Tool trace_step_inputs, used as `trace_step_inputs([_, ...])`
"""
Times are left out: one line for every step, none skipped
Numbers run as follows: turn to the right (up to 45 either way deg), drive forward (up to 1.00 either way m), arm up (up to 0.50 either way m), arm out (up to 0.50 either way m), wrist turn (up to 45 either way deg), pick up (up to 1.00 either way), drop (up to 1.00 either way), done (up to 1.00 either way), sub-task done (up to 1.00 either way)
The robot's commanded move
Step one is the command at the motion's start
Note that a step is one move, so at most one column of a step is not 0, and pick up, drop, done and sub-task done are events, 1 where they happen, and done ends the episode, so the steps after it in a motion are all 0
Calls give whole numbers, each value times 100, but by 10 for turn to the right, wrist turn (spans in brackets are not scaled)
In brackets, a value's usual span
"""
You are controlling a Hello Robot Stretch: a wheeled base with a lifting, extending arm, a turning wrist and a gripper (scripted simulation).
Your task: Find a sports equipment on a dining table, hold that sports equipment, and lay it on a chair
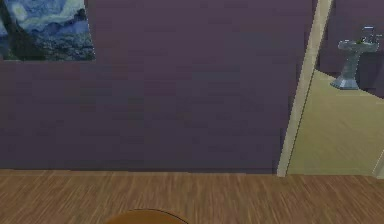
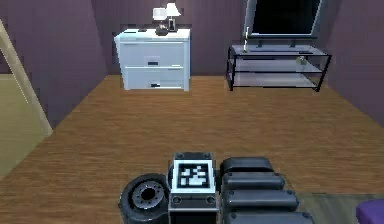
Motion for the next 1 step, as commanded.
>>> trace_step_inputs([0,20,0,0,0,0,0,0,0])
